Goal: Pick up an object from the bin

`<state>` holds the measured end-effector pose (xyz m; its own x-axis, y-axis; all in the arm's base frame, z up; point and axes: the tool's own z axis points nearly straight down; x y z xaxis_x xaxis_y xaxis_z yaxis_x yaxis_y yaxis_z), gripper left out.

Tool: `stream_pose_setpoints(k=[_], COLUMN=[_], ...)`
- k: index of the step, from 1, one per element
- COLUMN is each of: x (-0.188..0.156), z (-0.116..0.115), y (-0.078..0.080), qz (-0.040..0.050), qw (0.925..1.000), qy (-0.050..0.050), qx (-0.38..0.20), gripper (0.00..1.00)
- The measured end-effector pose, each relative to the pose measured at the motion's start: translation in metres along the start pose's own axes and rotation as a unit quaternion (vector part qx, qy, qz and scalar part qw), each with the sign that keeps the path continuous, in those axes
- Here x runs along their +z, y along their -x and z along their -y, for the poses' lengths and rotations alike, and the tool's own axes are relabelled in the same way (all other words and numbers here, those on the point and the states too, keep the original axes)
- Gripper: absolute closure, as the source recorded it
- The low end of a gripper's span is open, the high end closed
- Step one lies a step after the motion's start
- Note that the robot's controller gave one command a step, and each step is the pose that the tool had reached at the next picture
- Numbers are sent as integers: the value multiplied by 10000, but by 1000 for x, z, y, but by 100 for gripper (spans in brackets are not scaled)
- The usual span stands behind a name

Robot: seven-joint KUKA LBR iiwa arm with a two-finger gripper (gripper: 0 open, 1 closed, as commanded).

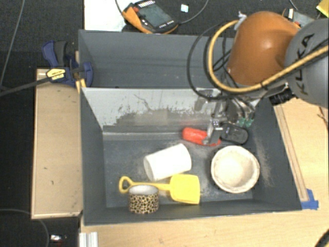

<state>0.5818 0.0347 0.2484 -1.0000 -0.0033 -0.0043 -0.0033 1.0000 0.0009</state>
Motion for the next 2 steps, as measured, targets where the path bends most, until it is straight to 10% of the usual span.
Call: stream_pose_setpoints(k=[1,2], x=[0,55], z=[0,5], y=[0,-36], qz=[0,-15], qw=[10000,9987], qy=[0,0], qx=[1,-515], gripper=[0,0])
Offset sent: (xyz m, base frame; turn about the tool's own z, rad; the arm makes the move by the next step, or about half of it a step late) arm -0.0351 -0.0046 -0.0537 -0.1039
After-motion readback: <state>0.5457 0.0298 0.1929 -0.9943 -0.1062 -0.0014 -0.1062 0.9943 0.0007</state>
